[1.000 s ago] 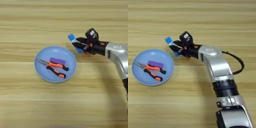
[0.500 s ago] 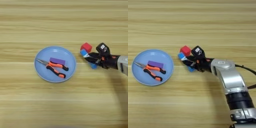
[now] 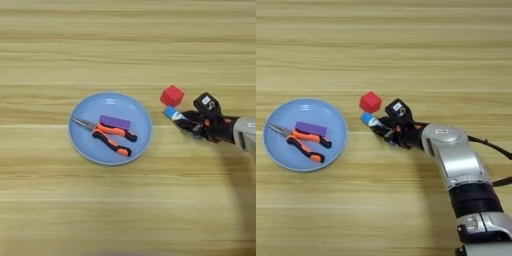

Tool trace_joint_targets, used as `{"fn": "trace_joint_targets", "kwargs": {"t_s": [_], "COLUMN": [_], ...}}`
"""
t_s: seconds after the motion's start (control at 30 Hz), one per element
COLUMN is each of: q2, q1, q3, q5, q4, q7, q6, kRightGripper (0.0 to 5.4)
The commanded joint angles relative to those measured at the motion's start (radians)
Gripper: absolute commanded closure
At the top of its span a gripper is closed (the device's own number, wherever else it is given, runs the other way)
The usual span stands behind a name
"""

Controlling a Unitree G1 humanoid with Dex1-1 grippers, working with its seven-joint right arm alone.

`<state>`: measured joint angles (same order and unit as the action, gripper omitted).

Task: Move the objects on the table

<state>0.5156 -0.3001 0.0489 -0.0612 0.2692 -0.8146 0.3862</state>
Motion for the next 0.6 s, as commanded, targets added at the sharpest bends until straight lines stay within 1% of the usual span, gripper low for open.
{"fn": "trace_joint_targets", "kwargs": {"t_s": [0.03, 0.07, 0.17, 0.2, 0.4, 0.47, 0.53, 0.6], "q2": [0.019, 0.019, 0.013, 0.011, 0.005, 0.001, -0.013, -0.034], "q1": [-0.057, -0.057, -0.061, -0.064, -0.065, -0.067, -0.072, -0.078], "q3": [-0.008, -0.009, -0.016, -0.019, -0.038, -0.048, -0.064, -0.081], "q5": [0.003, 0.002, -0.002, -0.005, -0.015, -0.018, -0.034, -0.066], "q4": [-0.031, -0.035, -0.048, -0.054, -0.136, -0.164, -0.206, -0.253], "q7": [0.02, 0.02, 0.029, 0.032, 0.05, 0.062, 0.071, 0.074], "q6": [-0.019, -0.017, -0.022, -0.021, -0.029, -0.036, -0.051, -0.058], "kRightGripper": [3.54, 3.36, 3.08, 2.86, 2.13, 1.8, 1.53, 1.29]}}
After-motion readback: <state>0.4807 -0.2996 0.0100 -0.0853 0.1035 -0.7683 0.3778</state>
